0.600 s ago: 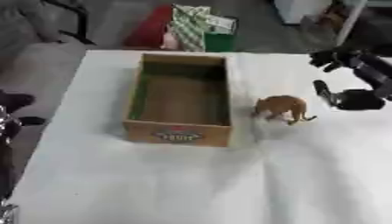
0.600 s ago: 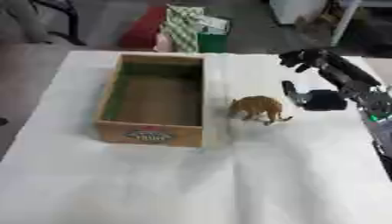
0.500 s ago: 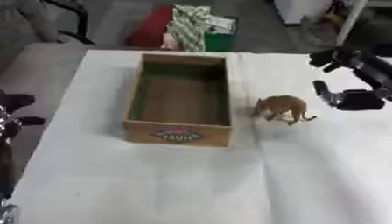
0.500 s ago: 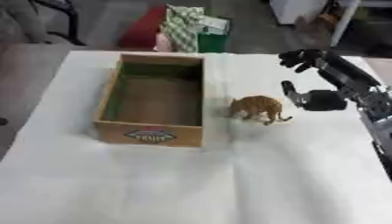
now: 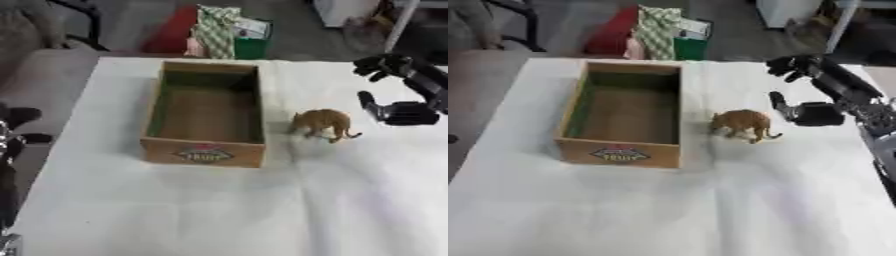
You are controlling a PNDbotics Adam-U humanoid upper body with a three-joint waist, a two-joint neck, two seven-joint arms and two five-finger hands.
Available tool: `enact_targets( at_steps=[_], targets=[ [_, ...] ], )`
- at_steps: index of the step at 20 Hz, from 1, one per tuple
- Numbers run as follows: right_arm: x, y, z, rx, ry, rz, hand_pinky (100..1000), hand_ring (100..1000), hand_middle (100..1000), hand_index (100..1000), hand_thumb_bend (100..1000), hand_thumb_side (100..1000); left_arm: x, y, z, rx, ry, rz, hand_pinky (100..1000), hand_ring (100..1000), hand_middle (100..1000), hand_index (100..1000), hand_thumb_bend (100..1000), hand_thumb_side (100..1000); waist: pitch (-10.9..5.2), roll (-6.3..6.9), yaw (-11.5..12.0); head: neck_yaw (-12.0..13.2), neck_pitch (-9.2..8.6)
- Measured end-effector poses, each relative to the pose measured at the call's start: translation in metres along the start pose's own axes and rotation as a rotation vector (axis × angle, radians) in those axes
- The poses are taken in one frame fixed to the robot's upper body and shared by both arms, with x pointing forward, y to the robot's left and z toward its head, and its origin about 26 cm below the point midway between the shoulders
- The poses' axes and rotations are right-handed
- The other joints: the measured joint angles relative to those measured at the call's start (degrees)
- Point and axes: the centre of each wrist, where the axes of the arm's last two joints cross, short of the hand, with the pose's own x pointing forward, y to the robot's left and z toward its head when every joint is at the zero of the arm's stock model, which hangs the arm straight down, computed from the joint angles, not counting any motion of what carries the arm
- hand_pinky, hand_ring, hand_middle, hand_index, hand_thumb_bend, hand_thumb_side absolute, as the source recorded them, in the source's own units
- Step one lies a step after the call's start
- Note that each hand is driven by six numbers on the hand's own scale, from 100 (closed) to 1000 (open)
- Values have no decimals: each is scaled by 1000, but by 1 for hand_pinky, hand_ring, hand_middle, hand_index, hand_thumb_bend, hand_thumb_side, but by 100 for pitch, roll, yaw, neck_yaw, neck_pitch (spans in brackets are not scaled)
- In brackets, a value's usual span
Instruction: Pick up objects on the table and place them in the box.
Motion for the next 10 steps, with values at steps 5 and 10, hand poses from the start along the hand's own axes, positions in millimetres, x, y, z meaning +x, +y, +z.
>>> enact_targets(
  at_steps=[5, 10],
  targets=[
    [0, -2, -4, 12, -6, 4, 752, 820, 771, 911, 100, 309, 0, 0, 0, 0, 0, 0, 568, 766, 572, 607, 100, 768, -2, 0, 1, -1, 0],
    [-5, -2, -12, 65, -5, 12, 762, 832, 784, 913, 100, 369, 0, 0, 0, -2, 0, 0, 568, 766, 572, 607, 100, 768, -14, 4, 17, -15, 0]
  ],
)
